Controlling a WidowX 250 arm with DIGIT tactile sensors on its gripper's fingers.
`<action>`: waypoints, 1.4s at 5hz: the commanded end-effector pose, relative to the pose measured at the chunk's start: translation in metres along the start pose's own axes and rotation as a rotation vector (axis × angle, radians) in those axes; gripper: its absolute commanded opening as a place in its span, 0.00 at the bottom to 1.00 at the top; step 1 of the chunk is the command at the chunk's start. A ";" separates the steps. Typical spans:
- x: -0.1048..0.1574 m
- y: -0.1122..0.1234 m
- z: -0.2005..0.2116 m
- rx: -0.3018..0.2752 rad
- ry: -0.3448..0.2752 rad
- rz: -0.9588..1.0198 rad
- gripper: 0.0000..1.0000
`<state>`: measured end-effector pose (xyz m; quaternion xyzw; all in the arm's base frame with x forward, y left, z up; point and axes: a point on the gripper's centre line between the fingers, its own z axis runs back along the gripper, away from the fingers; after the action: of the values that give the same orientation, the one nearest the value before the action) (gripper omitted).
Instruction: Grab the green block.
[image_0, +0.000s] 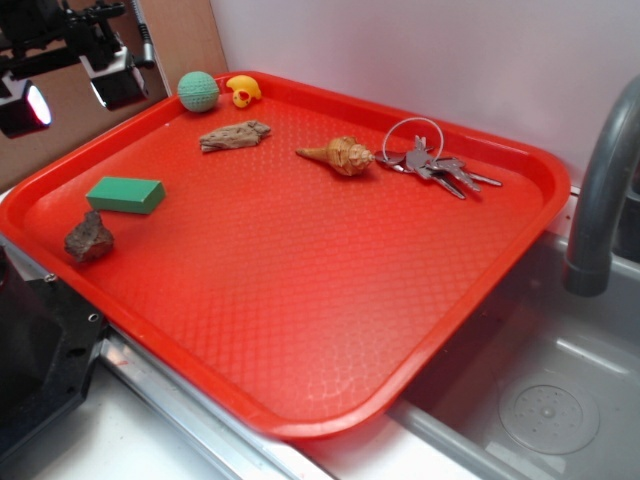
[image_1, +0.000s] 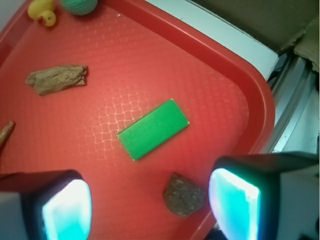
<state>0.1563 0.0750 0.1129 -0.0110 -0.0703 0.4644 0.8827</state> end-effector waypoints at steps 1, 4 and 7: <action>0.005 0.025 -0.039 0.095 -0.032 0.245 1.00; -0.007 0.024 -0.120 0.267 -0.072 0.724 1.00; 0.007 0.029 -0.082 0.198 -0.076 0.467 0.00</action>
<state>0.1616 0.0976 0.0232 0.0831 -0.0284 0.6606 0.7456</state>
